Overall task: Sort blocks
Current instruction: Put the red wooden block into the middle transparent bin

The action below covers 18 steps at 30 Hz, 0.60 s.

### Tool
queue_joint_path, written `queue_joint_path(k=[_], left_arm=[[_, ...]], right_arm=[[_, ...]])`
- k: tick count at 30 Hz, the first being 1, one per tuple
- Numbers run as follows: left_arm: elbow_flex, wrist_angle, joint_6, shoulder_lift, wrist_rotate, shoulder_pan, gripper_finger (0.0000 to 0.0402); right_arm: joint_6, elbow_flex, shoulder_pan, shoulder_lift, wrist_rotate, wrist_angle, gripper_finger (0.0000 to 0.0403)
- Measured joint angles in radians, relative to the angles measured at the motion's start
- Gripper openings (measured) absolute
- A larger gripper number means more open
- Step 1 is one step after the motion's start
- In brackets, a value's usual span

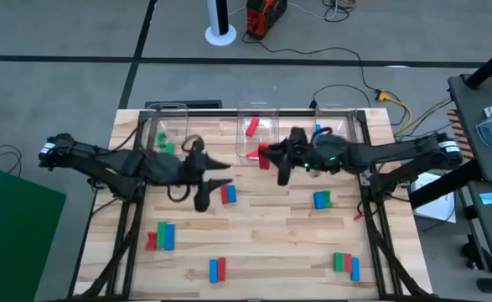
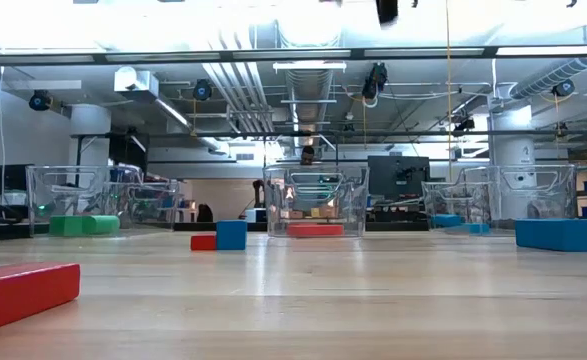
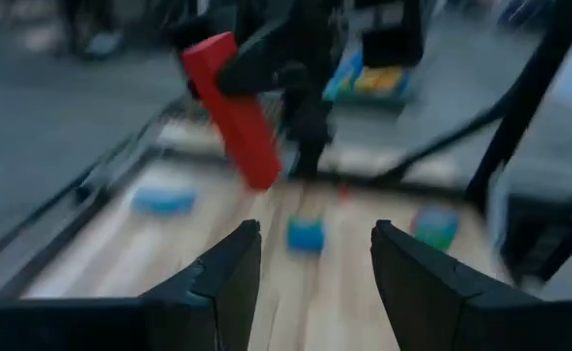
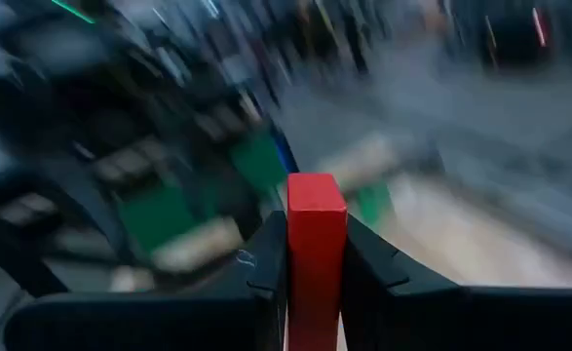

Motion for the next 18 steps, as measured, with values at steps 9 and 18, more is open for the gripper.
queue_joint_path(k=[9,18], left_arm=[[0.000,0.302,0.036,0.043,0.135,0.118,0.0173],[0.000,0.514,0.028,0.137,0.137,0.120,0.0173]], right_arm=[[-0.310,-0.001,0.007,-0.025,-0.122,0.416,0.0049],[-0.338,-0.001,0.007,-0.019,-0.166,0.518,0.0049]])
